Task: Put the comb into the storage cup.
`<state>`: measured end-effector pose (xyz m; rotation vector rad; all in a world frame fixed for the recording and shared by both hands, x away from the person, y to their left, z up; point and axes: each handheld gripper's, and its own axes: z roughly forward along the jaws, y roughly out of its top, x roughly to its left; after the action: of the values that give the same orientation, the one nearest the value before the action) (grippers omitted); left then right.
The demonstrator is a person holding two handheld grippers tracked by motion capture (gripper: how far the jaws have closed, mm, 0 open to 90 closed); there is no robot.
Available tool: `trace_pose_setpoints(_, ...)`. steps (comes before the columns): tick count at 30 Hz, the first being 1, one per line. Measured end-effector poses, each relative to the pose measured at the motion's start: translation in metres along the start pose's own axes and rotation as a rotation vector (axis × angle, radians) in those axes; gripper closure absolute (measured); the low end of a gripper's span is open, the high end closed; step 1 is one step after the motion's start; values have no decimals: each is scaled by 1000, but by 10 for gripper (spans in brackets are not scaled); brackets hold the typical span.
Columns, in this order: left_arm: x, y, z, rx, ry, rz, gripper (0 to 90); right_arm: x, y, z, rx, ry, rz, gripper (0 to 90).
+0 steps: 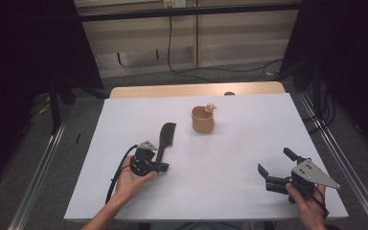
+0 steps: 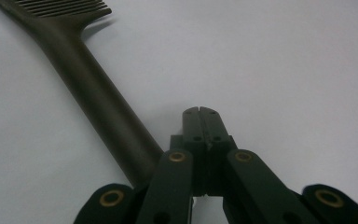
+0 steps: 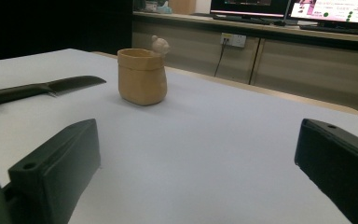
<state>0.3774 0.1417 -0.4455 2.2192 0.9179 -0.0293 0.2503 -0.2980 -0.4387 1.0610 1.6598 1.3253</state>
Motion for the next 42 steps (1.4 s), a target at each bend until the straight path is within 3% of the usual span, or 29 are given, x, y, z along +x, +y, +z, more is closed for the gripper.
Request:
trace_pose_setpoints(18, 2, -6, -6, -4, 13, -25, 900, 0, 0, 0, 0, 0, -1, 0)
trace_pose_setpoints(33, 5, -7, -11, 0, 41, -16, 900, 0, 0, 0, 0, 3, -5, 0)
trace_pose_setpoints(42, 6, -7, -11, -6, 15, -23, 900, 1, 0, 1, 2, 2, -4, 0)
